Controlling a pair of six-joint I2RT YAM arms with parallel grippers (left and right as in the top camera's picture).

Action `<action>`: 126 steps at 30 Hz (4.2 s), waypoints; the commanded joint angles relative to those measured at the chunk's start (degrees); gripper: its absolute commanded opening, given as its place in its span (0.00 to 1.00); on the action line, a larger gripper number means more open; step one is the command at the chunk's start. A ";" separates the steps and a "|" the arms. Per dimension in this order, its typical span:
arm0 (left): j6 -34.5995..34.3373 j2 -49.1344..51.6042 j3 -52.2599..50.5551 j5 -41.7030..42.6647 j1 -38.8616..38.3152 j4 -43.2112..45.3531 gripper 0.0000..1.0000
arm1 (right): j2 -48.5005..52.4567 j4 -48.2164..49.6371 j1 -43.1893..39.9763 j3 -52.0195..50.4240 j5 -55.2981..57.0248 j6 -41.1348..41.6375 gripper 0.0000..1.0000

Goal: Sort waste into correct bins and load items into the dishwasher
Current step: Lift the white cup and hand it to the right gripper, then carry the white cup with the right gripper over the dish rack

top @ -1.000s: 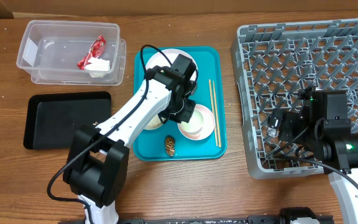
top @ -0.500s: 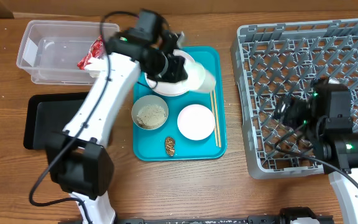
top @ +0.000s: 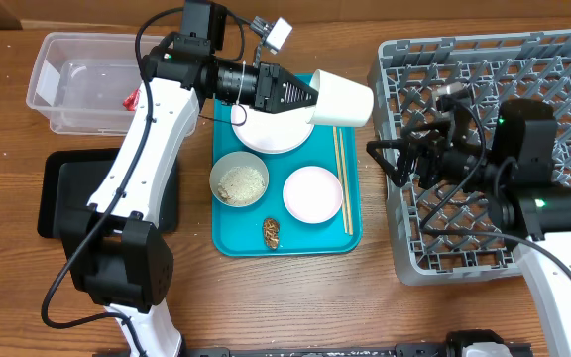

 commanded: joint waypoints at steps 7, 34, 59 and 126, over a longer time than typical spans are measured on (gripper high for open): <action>1.66 0.87 0.90 6.49 -0.85 0.28 0.04 | 2.14 11.52 0.17 1.46 -22.32 -2.71 1.00; 1.40 0.87 0.90 8.26 -5.38 0.28 0.04 | 4.46 16.55 0.15 1.46 -15.32 -2.47 1.00; 1.03 0.87 0.90 8.41 -4.87 0.00 0.04 | 4.46 25.46 0.22 1.46 -26.21 -0.57 0.99; 0.11 0.87 0.90 8.41 -6.49 0.07 0.04 | 4.46 25.81 0.22 1.40 -27.39 -0.55 0.63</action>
